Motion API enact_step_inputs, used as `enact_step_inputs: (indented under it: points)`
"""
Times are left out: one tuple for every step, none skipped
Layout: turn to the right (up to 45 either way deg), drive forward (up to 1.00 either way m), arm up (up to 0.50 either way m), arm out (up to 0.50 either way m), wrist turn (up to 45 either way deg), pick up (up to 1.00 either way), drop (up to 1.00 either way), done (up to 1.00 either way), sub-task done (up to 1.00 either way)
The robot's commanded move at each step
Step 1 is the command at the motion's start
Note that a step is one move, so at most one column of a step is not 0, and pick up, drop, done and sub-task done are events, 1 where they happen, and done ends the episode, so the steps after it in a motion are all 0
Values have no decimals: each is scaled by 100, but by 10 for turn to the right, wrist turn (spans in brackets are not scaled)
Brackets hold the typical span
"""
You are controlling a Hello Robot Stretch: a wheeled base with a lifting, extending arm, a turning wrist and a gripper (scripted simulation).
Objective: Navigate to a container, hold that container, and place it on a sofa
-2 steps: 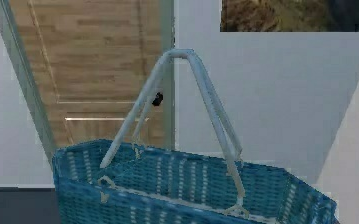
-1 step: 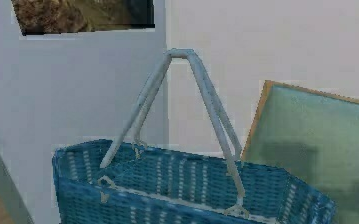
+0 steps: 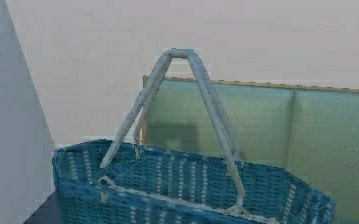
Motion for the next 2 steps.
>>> enact_step_inputs:
  points:
    - [0,0,0,48,0,0,0,0,0]
    - [0,0,0,0,390,0,0,0,0]
